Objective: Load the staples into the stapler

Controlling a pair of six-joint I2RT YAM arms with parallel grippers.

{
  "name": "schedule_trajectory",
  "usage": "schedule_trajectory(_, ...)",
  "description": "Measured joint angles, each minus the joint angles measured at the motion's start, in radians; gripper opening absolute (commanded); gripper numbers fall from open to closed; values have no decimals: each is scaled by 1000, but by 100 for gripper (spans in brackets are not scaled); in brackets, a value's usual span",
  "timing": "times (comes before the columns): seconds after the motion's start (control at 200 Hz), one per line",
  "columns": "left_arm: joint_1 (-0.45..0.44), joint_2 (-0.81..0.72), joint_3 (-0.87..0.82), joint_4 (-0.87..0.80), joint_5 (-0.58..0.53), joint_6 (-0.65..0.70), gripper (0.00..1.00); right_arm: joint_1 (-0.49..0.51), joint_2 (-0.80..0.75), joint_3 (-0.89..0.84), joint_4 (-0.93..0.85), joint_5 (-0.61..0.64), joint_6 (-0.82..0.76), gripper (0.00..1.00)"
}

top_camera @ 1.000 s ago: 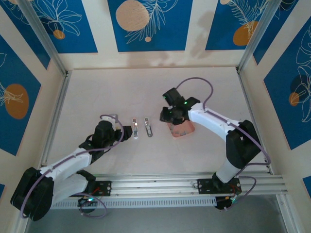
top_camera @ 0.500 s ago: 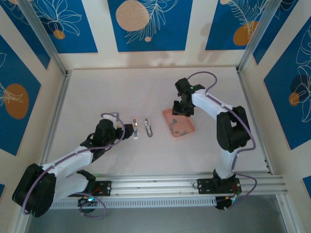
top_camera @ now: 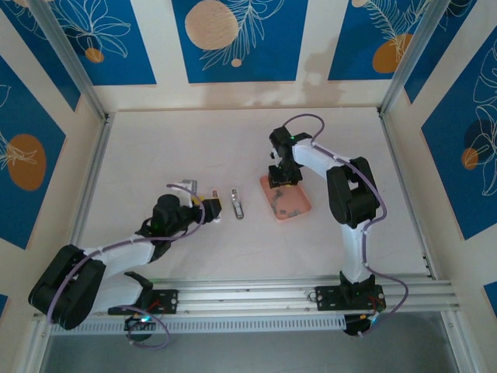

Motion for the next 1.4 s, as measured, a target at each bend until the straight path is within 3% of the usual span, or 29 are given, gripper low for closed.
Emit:
schedule_trajectory(0.51, 0, 19, 6, 18, 18, 0, 79, 5, 34, 0, -5, -7, -36, 39)
schedule_trajectory(0.865, 0, 20, 6, 18, 18, 0, 79, 5, 48, 13, -22, 15, -30, 26)
schedule_trajectory(1.205, 0, 20, 6, 18, 18, 0, 79, 5, 54, 24, -35, 18, -16, 29)
schedule_trajectory(1.401, 0, 20, 6, 18, 21, 0, 79, 5, 61, 35, -47, 25, 3, 23)
